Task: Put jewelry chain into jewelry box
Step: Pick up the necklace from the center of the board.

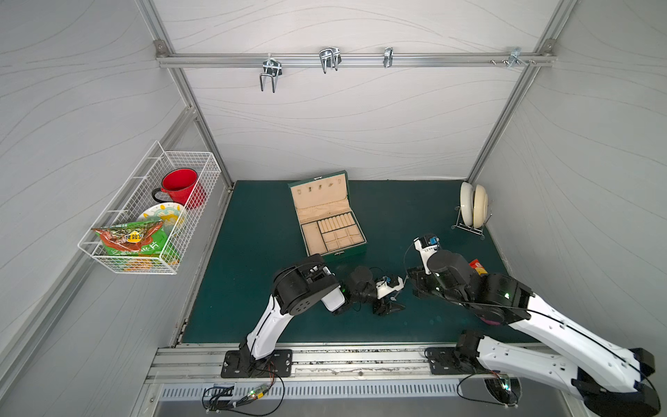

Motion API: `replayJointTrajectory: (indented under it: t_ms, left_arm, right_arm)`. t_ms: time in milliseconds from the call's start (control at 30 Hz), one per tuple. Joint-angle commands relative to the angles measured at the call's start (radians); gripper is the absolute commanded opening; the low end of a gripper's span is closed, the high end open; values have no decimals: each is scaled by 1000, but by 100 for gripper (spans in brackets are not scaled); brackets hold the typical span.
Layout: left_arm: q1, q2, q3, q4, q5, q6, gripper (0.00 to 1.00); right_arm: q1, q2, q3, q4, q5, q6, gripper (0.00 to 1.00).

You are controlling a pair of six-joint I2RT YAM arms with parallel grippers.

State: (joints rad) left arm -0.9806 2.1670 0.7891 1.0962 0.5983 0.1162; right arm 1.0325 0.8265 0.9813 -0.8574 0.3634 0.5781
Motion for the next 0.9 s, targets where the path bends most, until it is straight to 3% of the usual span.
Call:
replayJointTrajectory:
  t_ms: [0,367,500,633,767,867]
  left_arm:
    - [-5,36,22,50,23,-17,51]
    - [-5,40,19,58,24,-46,12]
    - [-3,1,-27,103,8,-90,6]
    - [18,-119,-144,94,-8,-214,3]
    - [74,-370,-274,-115,-15,-357,1]
    - [135,-609,-259,-497,4,-399,0]
  right_arm:
    - [-5,-5,28,25,-2,-6,0]
    - [-5,-29,34,2,41,-4,0]
    - [-10,-38,28,-22,74,2,0]
    - [-71,-53,-7,-25,72,3,0]
    - [-239,-84,-117,93,-108,-15,0]
    - [-360,-84,-225,229,-282,-16,0]
